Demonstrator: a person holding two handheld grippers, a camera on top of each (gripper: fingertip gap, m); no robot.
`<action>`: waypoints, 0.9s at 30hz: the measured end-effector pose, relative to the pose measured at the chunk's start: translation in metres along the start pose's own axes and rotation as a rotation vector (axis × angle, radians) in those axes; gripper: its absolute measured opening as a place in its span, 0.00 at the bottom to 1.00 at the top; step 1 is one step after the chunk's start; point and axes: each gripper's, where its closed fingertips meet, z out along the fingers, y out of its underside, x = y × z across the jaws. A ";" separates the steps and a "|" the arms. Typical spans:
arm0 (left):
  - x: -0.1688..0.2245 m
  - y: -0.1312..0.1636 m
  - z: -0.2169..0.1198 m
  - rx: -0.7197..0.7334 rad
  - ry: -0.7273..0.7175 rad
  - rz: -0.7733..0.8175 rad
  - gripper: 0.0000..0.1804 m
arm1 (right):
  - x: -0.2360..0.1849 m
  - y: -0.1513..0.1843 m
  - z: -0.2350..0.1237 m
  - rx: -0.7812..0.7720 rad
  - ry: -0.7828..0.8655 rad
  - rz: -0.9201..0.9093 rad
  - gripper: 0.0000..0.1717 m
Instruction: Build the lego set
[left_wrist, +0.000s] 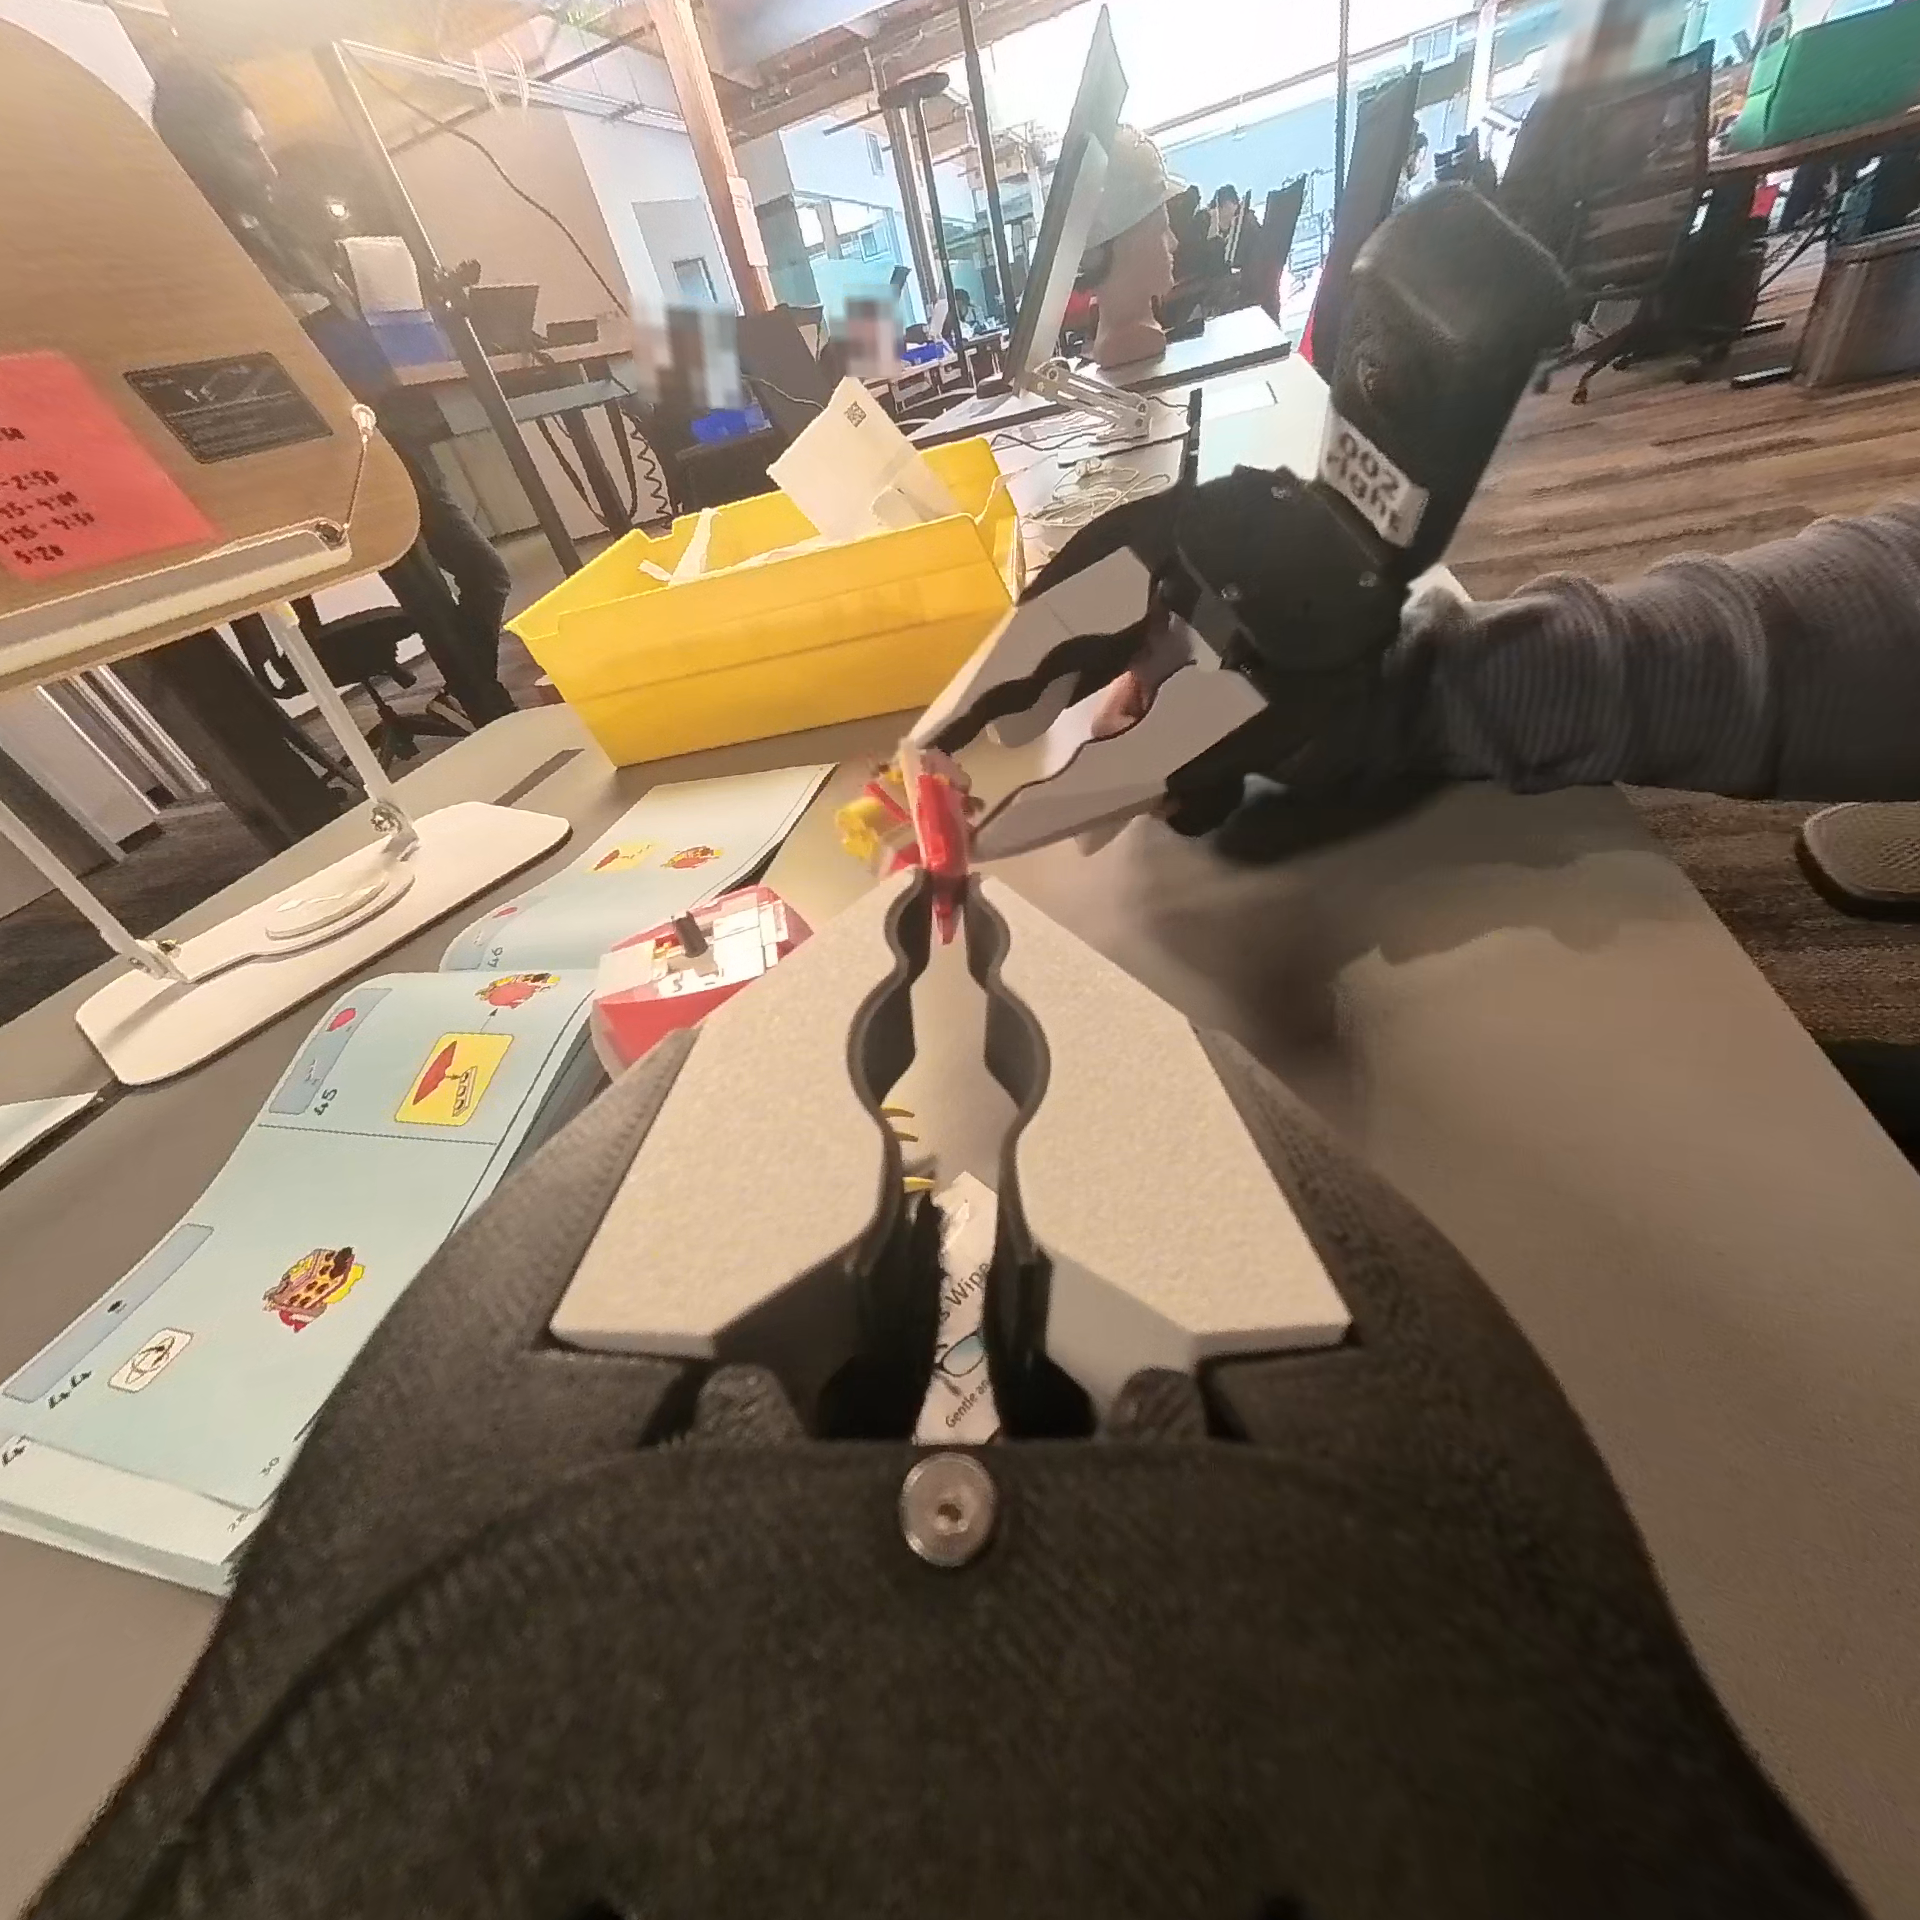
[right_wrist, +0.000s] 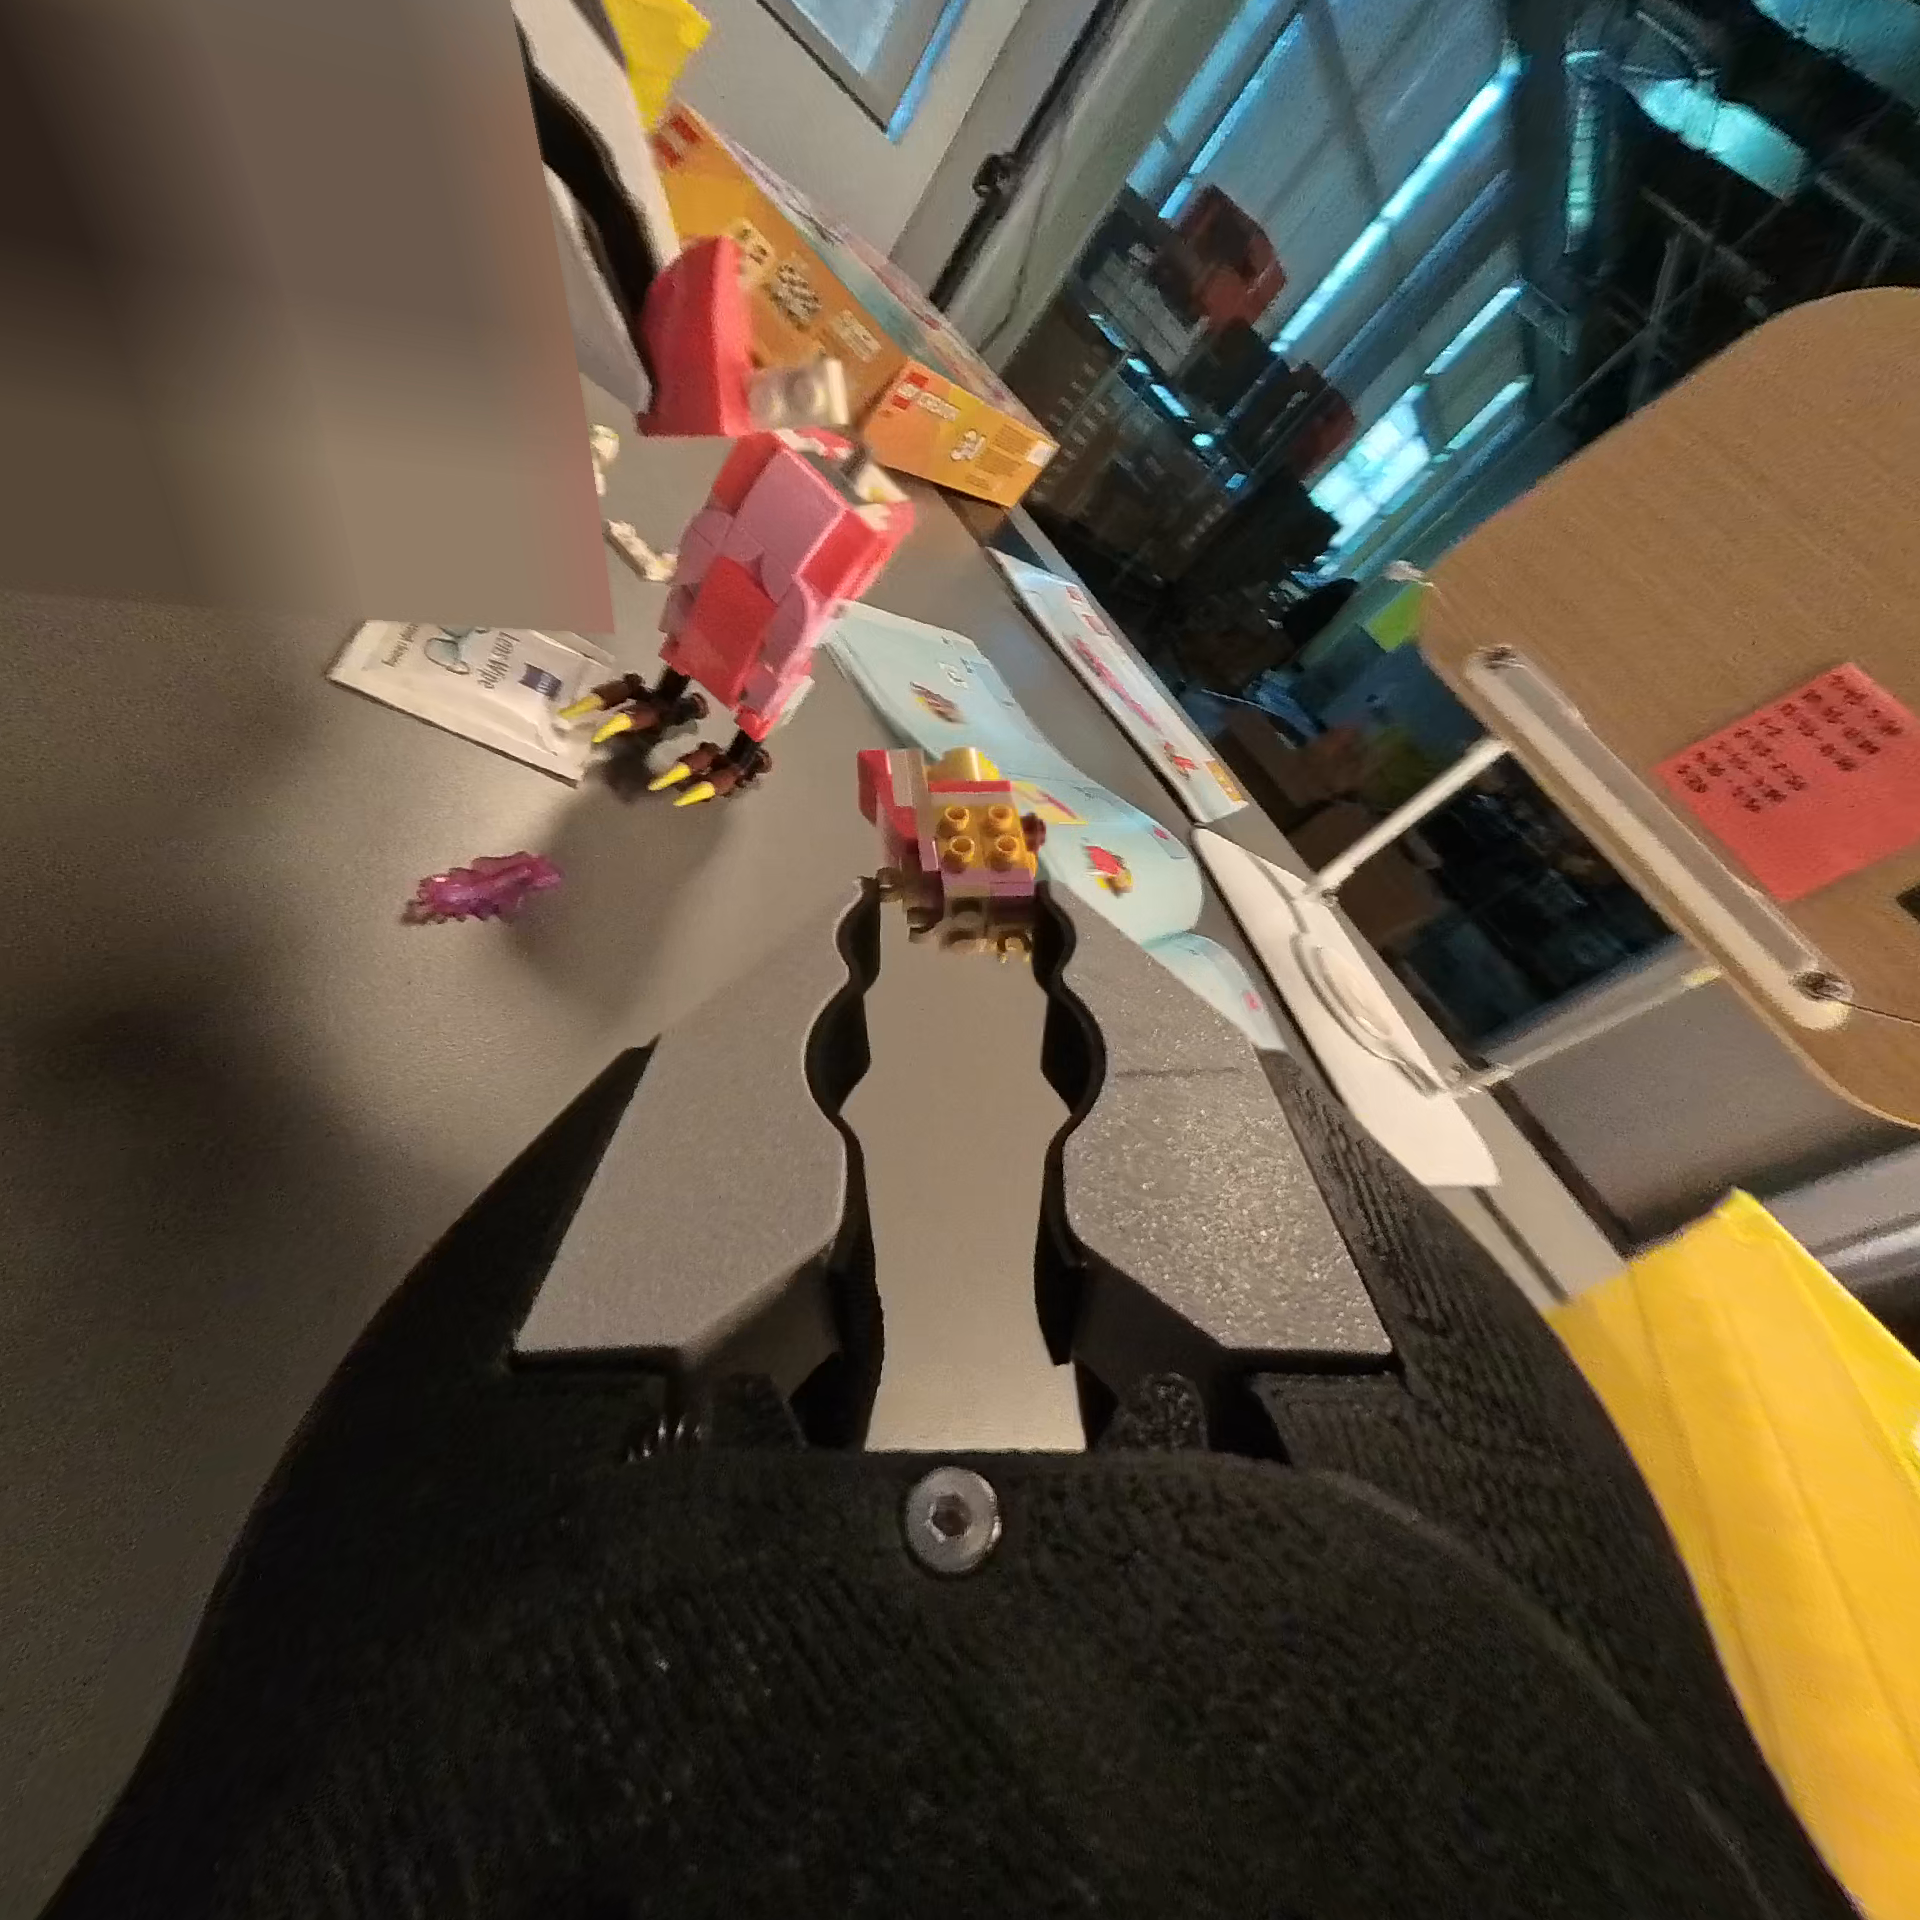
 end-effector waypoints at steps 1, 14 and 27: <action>0.000 0.000 0.000 0.002 0.000 -0.003 0.02 | -0.006 -0.001 -0.001 0.005 -0.048 0.014 0.16; 0.049 -0.005 0.000 0.001 0.355 -0.164 0.02 | -0.116 -0.004 -0.050 -0.234 -0.750 0.225 0.24; 0.076 0.008 0.000 -0.108 0.472 -0.063 0.02 | -0.079 -0.066 -0.052 -0.101 -0.632 0.445 0.06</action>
